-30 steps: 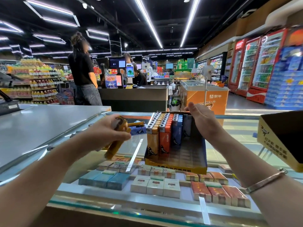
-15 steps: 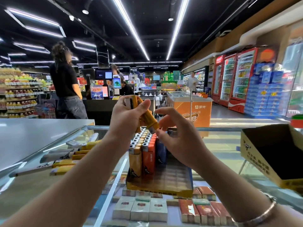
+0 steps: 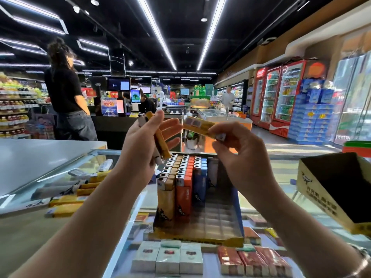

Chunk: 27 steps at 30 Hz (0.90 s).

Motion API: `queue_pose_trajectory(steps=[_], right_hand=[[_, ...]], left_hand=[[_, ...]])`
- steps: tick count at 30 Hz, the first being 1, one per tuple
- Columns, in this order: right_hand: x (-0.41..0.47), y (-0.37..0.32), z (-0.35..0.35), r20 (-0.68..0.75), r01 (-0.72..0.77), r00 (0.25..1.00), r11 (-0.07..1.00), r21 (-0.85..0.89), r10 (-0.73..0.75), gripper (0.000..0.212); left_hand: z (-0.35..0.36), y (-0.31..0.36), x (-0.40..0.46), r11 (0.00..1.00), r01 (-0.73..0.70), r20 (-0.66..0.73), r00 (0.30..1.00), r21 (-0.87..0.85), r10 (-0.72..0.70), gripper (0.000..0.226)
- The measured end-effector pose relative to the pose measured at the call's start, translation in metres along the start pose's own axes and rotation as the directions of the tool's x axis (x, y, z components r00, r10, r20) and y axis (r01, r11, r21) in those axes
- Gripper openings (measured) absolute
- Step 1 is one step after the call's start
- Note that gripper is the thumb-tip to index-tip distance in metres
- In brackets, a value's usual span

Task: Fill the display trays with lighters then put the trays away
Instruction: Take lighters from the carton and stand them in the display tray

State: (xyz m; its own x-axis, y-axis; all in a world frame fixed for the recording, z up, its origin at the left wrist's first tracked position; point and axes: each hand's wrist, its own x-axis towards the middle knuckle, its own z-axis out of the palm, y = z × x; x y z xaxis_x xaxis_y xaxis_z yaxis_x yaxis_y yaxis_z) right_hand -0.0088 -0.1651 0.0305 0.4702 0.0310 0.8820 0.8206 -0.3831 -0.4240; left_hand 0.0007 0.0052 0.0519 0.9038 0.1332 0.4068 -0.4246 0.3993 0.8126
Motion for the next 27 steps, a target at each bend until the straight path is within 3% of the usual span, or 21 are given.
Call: queue_pose_trajectory(steps=[3,6,10,14,18,23,27], right_hand=[[0.003,0.003,-0.006,-0.067,-0.058,0.996,0.998,0.017,0.059,0.027],[0.007,0.007,-0.015,-0.137,-0.109,0.985,0.994,-0.023,0.105,0.012],[0.012,0.013,-0.027,-0.168,-0.197,0.969,0.976,-0.093,0.18,0.009],[0.013,0.017,-0.031,-0.075,-0.18,0.982,0.972,-0.149,0.171,0.011],[0.009,0.027,-0.027,0.037,-0.172,0.981,0.949,-0.265,0.188,0.025],[0.003,0.037,-0.022,0.148,-0.16,0.961,0.908,-0.388,0.232,0.016],[-0.001,0.037,-0.019,0.195,-0.069,0.963,0.87,-0.488,0.186,0.013]], left_hand=[[-0.006,-0.001,0.001,0.999,0.028,-0.017,0.999,-0.032,-0.029,0.019],[-0.005,-0.006,0.0,0.994,-0.006,0.056,0.998,0.109,0.0,0.017],[-0.005,-0.009,0.0,0.989,-0.016,0.107,0.994,0.146,0.001,0.023],[-0.008,-0.012,0.002,0.988,0.032,0.153,0.987,0.152,-0.056,0.039],[-0.006,-0.017,0.001,0.988,0.055,0.222,0.971,0.147,-0.087,0.038],[-0.008,-0.023,0.001,0.972,-0.02,0.231,0.972,0.233,-0.035,0.035],[-0.006,-0.025,0.0,0.971,-0.024,0.218,0.976,0.236,-0.029,0.039]])
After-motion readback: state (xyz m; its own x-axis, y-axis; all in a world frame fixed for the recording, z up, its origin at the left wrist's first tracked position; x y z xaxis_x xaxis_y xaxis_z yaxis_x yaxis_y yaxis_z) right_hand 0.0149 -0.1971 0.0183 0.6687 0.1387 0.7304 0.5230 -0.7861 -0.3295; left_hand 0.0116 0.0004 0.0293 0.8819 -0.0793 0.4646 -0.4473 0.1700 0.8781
